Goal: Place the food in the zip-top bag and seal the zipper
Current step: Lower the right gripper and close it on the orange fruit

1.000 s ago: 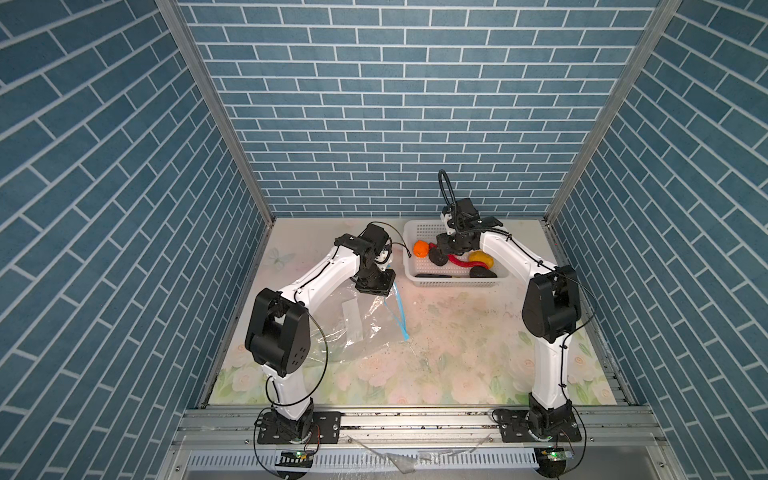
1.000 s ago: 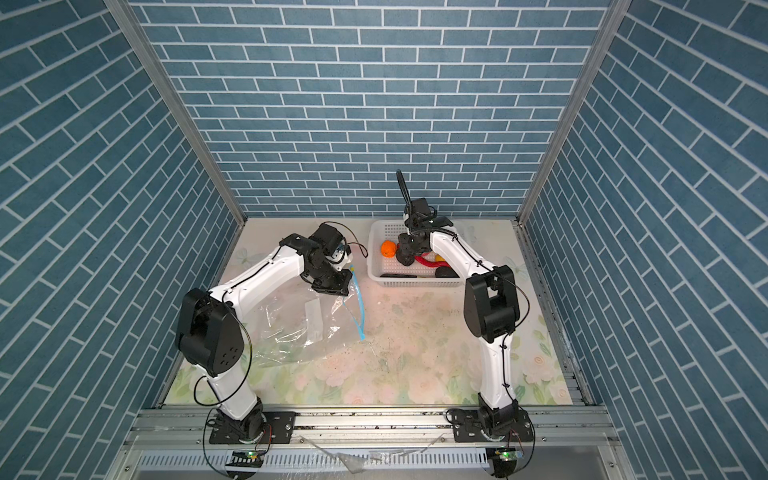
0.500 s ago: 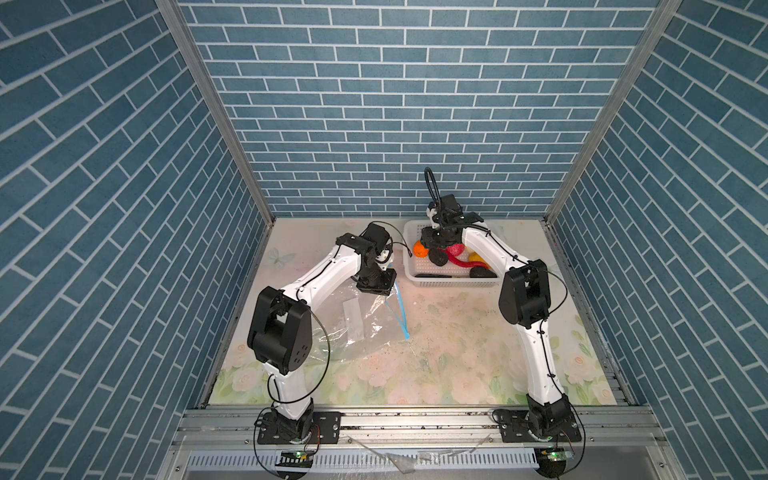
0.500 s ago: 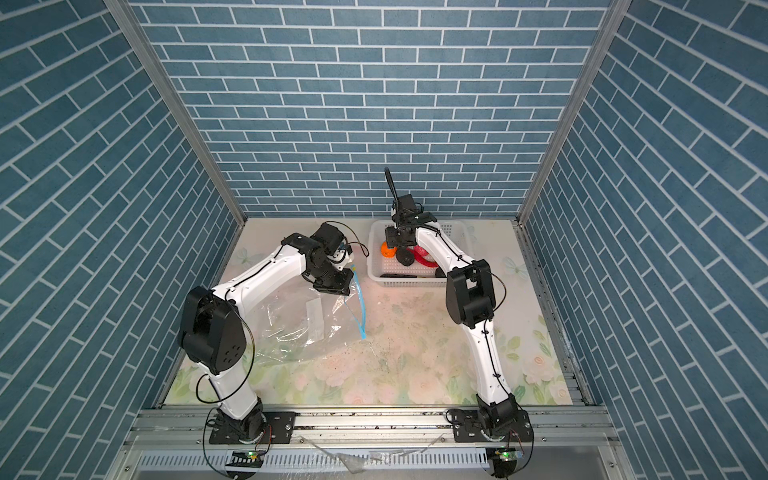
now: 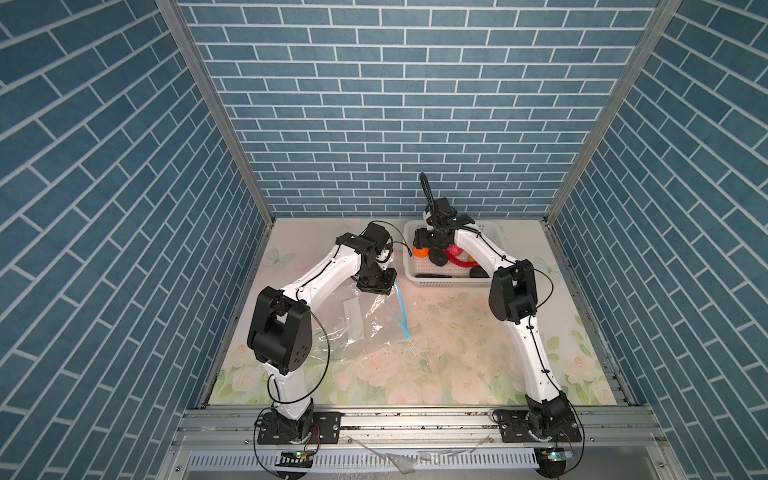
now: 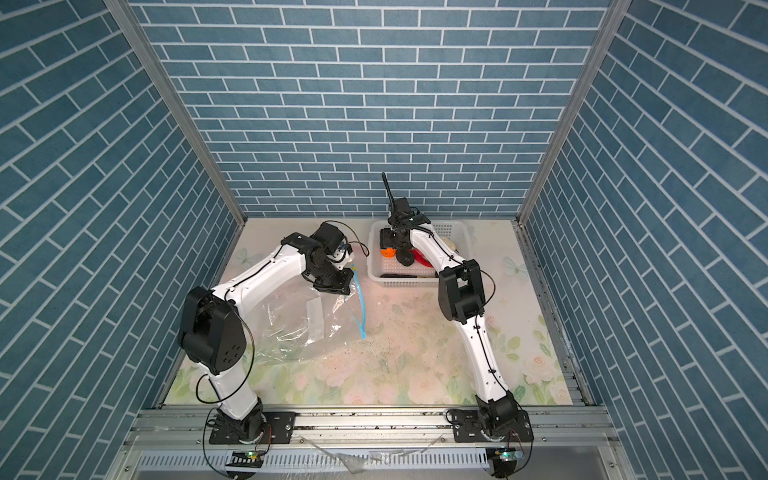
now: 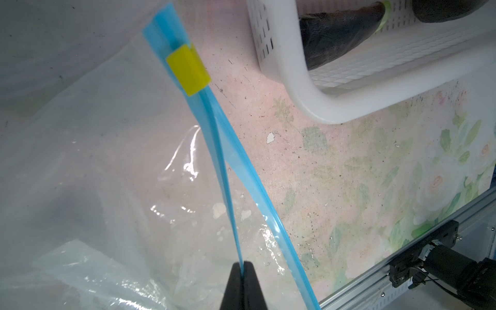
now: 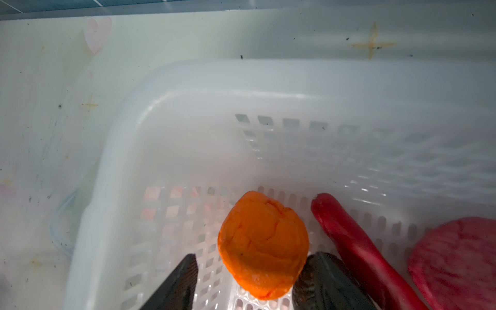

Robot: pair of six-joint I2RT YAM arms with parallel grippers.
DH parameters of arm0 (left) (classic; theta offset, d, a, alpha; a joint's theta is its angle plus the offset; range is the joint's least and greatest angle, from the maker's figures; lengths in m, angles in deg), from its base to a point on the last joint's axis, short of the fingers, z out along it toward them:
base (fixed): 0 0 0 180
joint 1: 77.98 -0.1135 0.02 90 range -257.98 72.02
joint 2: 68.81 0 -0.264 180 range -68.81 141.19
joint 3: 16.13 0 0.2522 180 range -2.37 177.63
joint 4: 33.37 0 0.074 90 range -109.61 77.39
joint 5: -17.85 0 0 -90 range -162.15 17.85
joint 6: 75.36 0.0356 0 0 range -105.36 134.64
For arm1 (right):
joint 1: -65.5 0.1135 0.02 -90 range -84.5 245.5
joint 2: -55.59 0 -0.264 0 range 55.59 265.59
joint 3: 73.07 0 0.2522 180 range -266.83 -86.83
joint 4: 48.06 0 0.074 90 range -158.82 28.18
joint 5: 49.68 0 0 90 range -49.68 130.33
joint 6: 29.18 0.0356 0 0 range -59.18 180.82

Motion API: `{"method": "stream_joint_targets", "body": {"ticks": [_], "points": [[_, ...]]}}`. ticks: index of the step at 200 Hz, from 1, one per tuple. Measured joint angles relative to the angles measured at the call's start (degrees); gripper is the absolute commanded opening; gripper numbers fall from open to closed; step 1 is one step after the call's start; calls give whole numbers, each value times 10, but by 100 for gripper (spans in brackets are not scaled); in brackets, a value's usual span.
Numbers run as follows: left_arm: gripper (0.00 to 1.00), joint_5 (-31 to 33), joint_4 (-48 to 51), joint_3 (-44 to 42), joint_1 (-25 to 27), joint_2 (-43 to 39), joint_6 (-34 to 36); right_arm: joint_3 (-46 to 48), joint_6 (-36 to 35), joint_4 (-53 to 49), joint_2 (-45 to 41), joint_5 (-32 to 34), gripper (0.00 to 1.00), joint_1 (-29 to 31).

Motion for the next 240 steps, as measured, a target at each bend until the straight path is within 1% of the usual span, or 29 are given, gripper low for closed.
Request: {"method": "stream_joint_targets", "body": {"ticks": [42,77,106,164,240], "points": [[0,0,0,0,0,0,0,-43,2,-14,33,1,75,5],[0,0,-1,0,0,0,0,-54,2,-20,48,4,76,6],[0,0,-2,-1,0,0,0,-63,2,-26,59,8,73,6],[0,0,-3,-1,0,0,0,-63,3,-26,64,9,61,8],[0,0,-9,-7,0,0,0,-61,2,-31,57,9,55,9]]}}
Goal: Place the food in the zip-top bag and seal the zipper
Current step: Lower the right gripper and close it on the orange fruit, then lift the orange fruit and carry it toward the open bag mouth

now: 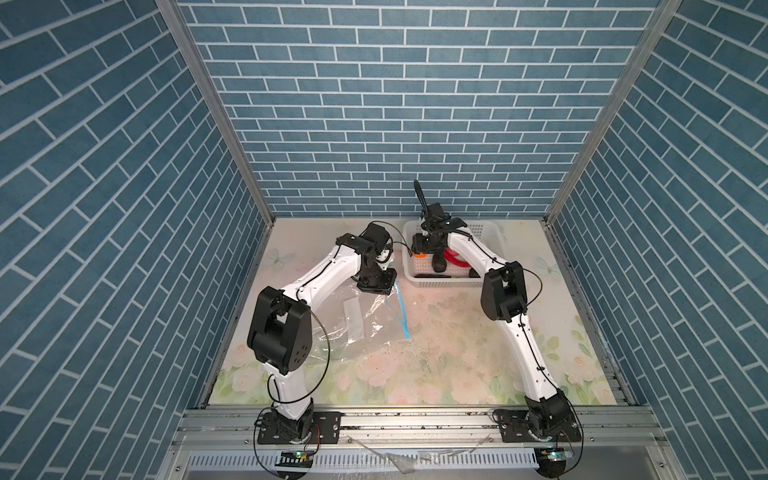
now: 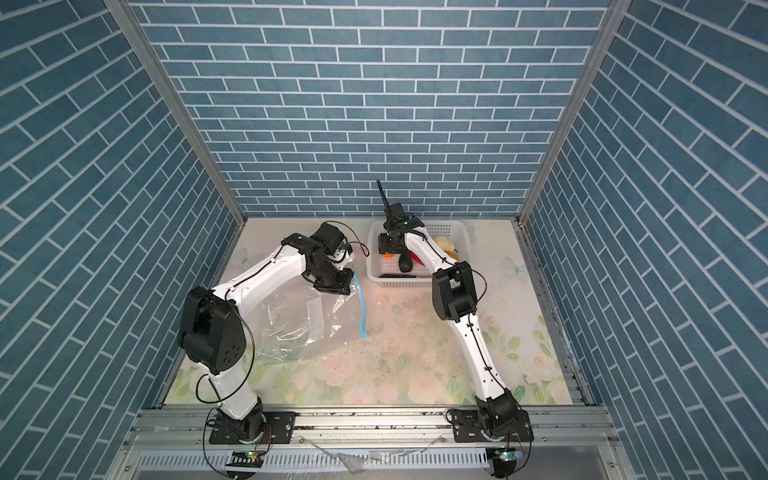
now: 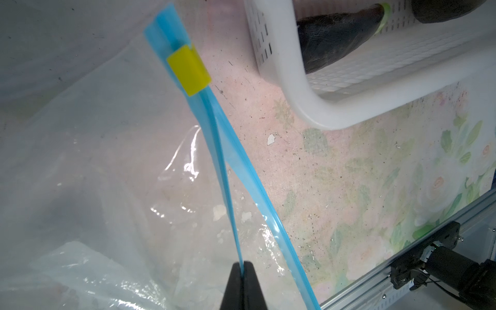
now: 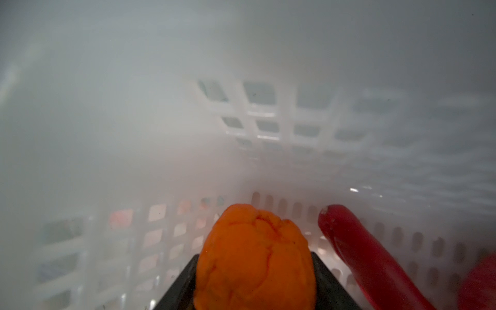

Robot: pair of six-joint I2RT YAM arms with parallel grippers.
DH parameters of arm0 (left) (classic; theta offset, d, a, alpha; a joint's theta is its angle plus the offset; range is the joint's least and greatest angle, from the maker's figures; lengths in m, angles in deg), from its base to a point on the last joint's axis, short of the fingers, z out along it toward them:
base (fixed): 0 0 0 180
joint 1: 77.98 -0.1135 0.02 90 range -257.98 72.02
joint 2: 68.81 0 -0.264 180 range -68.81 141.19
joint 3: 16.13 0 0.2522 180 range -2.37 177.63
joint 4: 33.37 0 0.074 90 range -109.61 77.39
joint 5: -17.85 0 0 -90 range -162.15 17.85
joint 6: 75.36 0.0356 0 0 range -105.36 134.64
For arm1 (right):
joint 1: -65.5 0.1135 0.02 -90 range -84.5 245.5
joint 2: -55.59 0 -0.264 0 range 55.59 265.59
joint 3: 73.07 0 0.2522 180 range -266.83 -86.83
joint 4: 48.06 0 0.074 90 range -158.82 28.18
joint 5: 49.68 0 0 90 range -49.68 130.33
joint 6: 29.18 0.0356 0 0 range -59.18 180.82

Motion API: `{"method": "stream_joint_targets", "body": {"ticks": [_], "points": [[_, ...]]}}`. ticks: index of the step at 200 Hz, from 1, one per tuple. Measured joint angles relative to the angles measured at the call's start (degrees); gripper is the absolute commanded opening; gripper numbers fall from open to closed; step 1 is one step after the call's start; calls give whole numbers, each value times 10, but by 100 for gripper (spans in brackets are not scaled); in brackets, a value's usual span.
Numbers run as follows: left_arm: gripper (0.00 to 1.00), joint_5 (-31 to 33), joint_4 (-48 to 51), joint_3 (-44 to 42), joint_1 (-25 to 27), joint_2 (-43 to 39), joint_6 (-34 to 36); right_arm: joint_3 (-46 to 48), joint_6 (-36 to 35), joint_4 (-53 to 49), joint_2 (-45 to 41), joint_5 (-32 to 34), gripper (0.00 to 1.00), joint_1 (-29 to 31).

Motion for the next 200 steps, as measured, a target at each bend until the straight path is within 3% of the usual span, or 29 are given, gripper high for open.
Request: {"method": "stream_joint_targets", "body": {"ticks": [93,200], "points": [[0,0,-4,-12,0,-1,-4,135,-5,37,-157,-3,51,1],[0,0,-6,-12,0,-22,-19,364,-11,121,-344,-50,50,17]]}}
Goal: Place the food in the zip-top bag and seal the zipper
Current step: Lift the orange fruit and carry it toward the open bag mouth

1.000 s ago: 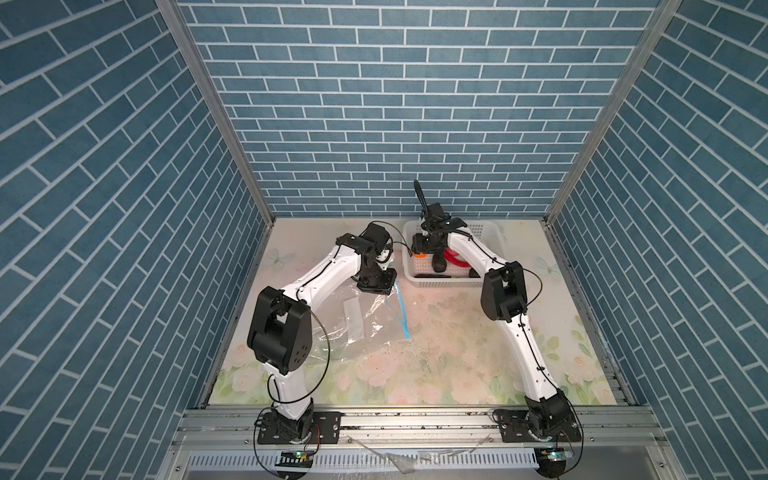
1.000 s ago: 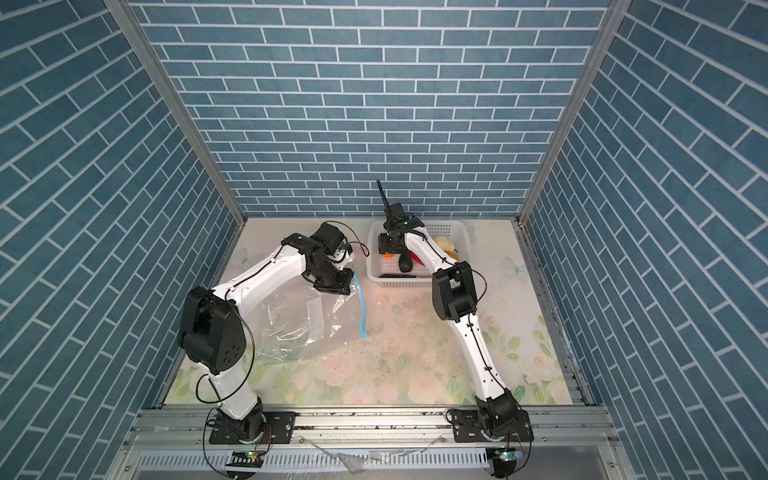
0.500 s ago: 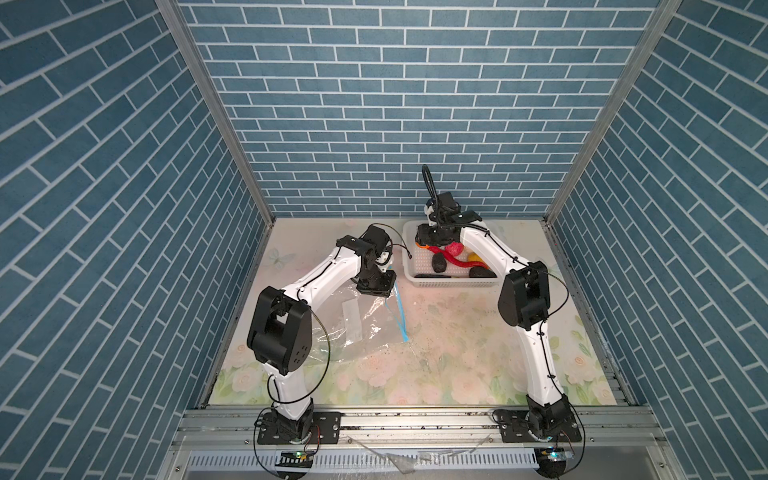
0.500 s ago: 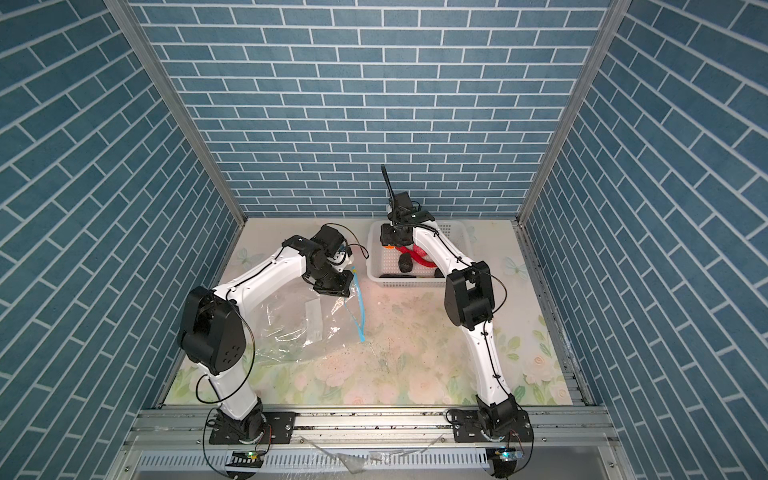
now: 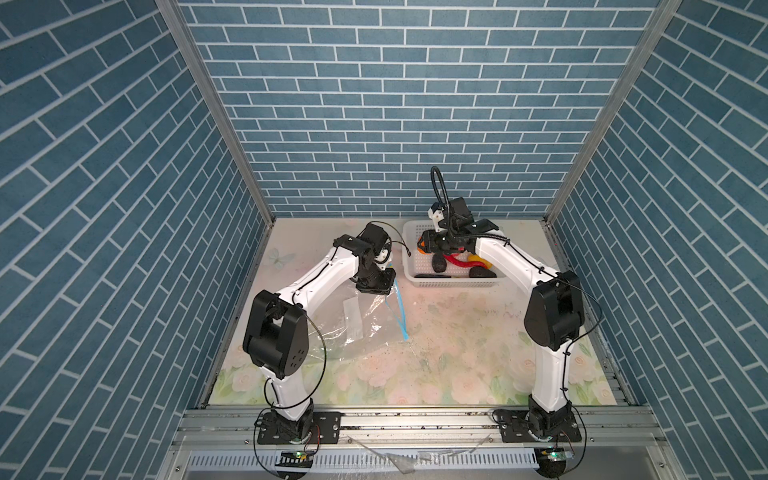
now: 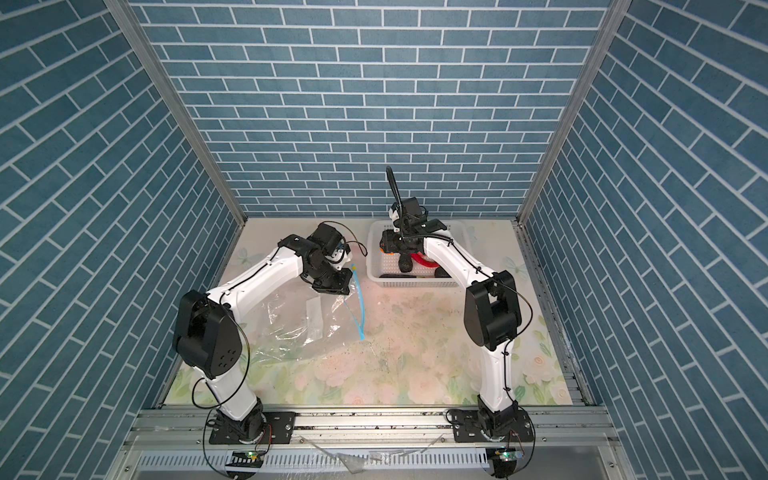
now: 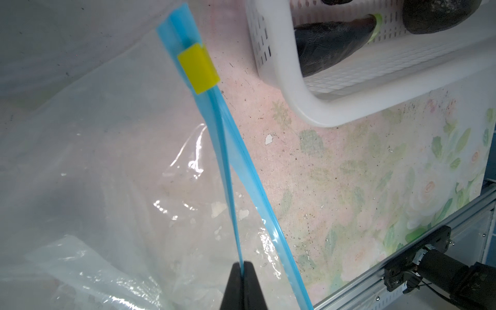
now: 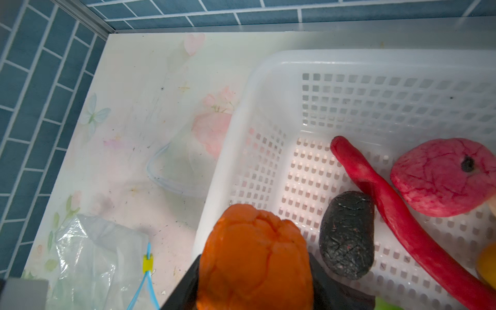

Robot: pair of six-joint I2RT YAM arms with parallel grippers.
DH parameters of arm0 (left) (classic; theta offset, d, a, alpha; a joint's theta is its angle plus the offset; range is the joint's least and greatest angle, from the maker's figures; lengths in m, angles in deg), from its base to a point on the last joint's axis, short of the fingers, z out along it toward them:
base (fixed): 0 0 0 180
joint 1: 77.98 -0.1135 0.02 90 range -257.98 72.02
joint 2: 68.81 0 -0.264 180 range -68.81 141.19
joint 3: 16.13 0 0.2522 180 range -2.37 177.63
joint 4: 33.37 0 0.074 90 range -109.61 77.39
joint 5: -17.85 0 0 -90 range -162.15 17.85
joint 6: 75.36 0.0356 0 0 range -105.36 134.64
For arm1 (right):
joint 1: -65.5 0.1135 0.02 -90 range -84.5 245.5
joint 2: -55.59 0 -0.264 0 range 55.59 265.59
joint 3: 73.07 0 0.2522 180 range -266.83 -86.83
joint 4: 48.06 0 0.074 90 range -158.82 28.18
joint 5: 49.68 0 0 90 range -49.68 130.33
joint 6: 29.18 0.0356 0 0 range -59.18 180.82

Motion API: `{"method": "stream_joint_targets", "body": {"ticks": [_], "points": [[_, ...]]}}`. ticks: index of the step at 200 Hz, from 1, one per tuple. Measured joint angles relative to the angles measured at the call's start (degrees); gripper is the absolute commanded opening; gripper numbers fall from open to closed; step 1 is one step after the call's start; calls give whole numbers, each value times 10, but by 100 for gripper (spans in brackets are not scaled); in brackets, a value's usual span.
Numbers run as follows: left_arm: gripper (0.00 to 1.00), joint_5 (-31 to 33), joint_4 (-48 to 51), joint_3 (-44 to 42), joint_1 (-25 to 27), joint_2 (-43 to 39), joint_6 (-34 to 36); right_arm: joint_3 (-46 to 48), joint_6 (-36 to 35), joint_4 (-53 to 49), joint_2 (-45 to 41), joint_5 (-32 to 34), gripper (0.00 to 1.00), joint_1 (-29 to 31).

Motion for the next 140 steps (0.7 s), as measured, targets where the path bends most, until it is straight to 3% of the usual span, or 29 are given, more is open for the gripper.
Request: {"method": "stream_joint_targets", "body": {"ticks": [63,140], "points": [[0,0,0,0,0,-3,-8,133,-19,57,-97,-27,48,32],[0,0,1,1,0,-4,-14,194,-39,103,-113,-59,46,59]]}}
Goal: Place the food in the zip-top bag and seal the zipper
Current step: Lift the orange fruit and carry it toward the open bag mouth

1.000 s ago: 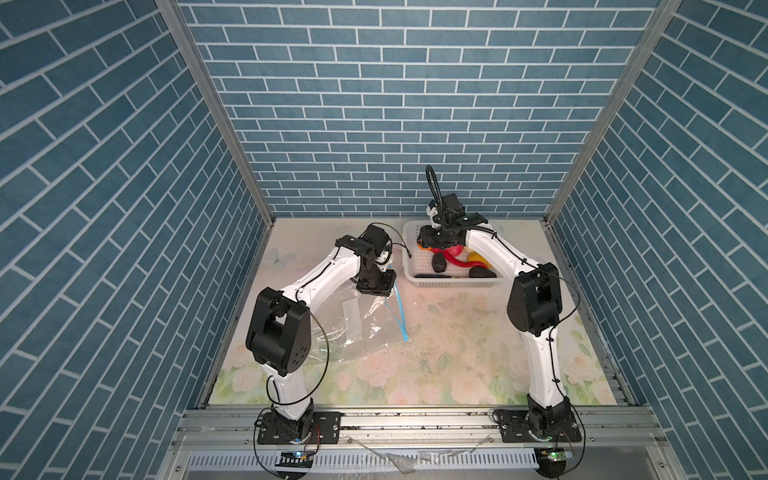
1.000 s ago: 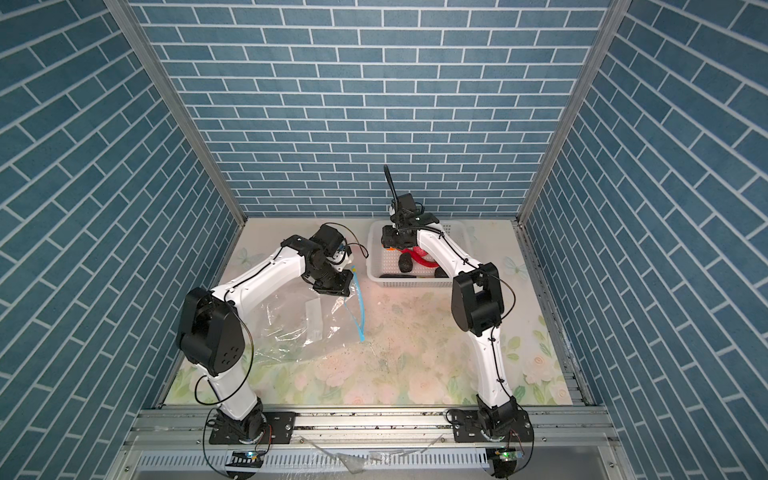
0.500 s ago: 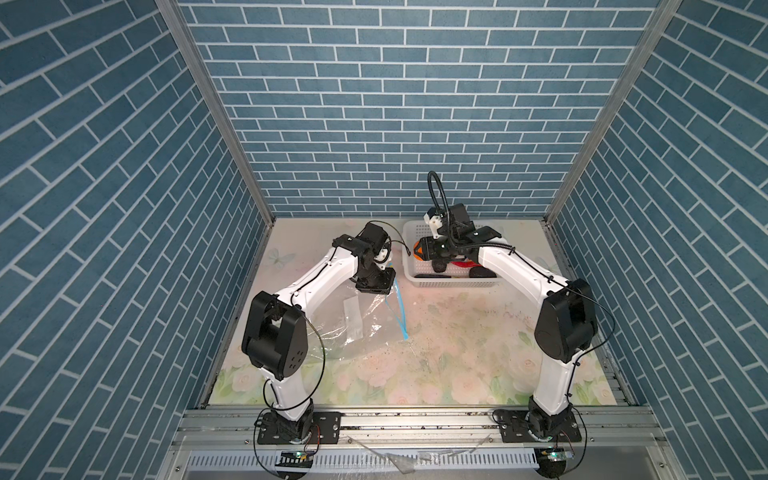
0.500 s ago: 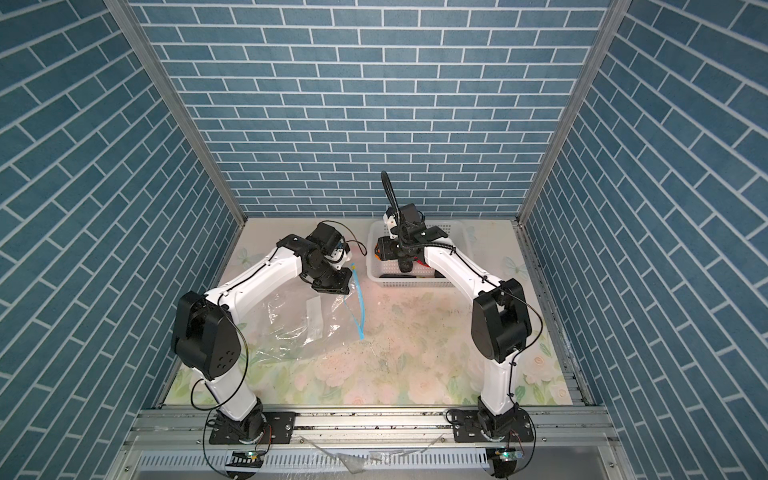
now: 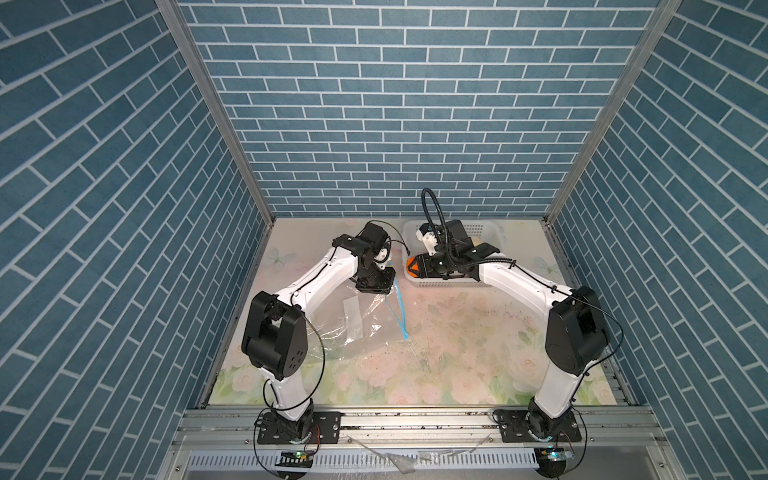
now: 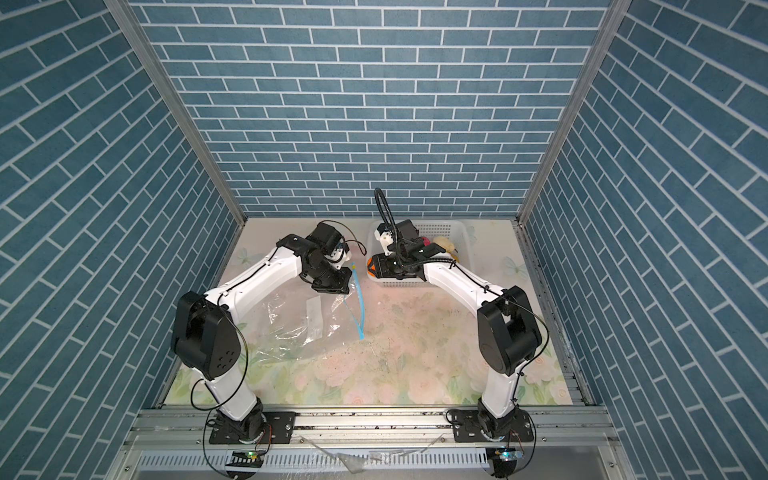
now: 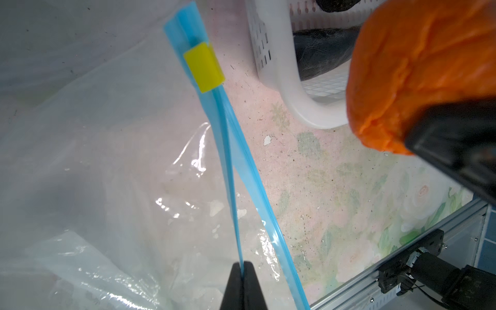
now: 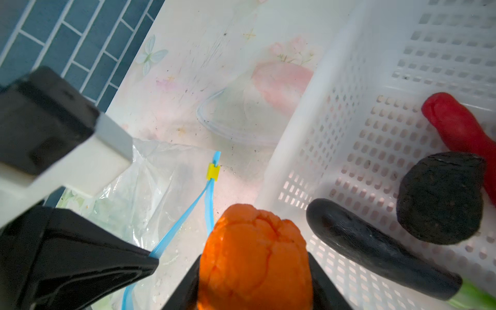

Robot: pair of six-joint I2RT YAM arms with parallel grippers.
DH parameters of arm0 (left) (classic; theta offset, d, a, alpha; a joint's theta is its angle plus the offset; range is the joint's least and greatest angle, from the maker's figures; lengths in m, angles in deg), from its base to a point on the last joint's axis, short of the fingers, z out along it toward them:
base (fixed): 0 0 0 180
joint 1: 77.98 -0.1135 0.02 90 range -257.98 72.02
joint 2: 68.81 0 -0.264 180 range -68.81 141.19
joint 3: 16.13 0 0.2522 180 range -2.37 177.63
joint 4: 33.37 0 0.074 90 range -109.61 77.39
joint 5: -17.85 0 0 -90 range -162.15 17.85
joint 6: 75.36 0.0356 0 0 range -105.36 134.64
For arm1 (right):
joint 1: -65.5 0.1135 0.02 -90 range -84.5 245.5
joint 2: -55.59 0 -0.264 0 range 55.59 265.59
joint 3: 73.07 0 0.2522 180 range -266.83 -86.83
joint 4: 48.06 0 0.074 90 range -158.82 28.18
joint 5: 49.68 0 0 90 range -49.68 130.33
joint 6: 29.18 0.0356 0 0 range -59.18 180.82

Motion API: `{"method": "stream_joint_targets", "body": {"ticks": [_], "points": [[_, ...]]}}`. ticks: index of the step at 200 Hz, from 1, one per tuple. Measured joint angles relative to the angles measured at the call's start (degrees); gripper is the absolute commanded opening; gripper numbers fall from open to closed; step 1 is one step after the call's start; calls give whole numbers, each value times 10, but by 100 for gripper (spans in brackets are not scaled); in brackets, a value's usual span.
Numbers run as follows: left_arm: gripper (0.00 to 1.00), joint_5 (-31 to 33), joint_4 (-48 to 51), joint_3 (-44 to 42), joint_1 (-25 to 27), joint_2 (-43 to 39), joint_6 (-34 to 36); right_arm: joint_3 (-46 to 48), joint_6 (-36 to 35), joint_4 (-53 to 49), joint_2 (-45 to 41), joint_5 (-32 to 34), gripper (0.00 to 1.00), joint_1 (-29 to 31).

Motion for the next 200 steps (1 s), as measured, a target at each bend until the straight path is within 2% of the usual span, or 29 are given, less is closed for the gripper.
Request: {"method": "stream_joint_targets", "body": {"ticks": [124,160,200], "points": [[0,0,4,1,0,-10,0,61,-6,100,-18,-73,41,40],[0,-10,4,3,0,-15,-2,65,-8,98,-18,-90,34,43],[0,-11,10,3,0,-24,-7,67,-10,99,-18,-106,32,43]]}}
